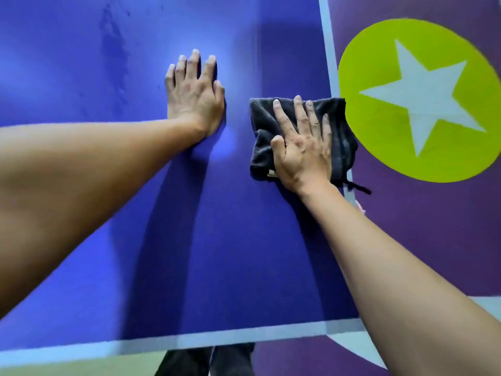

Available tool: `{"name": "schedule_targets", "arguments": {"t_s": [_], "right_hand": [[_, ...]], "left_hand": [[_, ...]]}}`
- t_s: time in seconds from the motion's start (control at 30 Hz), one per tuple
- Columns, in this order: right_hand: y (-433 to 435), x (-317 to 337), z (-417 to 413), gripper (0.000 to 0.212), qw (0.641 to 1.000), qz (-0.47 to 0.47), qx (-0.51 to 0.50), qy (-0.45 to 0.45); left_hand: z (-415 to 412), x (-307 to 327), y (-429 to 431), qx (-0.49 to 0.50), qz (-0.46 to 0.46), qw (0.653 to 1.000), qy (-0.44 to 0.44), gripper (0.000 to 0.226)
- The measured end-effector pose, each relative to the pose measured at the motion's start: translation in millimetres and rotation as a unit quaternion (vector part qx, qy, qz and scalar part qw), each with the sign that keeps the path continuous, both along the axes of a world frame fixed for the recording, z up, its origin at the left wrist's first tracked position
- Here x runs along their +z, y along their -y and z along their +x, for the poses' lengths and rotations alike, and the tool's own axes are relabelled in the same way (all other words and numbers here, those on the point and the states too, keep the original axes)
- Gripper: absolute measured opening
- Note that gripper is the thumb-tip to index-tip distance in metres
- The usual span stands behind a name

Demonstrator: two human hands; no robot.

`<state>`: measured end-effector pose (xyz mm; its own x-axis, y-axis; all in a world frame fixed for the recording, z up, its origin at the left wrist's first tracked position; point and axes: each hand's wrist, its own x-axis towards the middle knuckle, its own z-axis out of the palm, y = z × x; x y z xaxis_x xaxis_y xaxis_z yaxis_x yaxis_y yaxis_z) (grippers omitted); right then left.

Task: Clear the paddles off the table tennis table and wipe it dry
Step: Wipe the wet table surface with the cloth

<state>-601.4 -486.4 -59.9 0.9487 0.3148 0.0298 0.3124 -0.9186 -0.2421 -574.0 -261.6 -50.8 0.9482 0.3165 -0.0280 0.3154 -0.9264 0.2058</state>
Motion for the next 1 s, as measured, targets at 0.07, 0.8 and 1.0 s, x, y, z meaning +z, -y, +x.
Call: {"name": "schedule_targets", "arguments": {"t_s": [0.07, 0.8, 1.0], "right_hand": [[16, -1, -45, 0.068, 1.000, -0.002, 0.015, 0.004], [56, -3, -245, 0.059, 0.994, 0.020, 0.103, 0.043], [-4, -5, -148, 0.061, 0.998, 0.010, 0.057, 0.032]], "left_hand": [[-8, 7, -1, -0.016, -0.014, 1.000, 0.001, 0.054], [-288, 10, 41, -0.105, 0.001, 0.994, 0.041, 0.052], [-201, 16, -1, -0.093, -0.007, 0.995, 0.047, 0.054]]}}
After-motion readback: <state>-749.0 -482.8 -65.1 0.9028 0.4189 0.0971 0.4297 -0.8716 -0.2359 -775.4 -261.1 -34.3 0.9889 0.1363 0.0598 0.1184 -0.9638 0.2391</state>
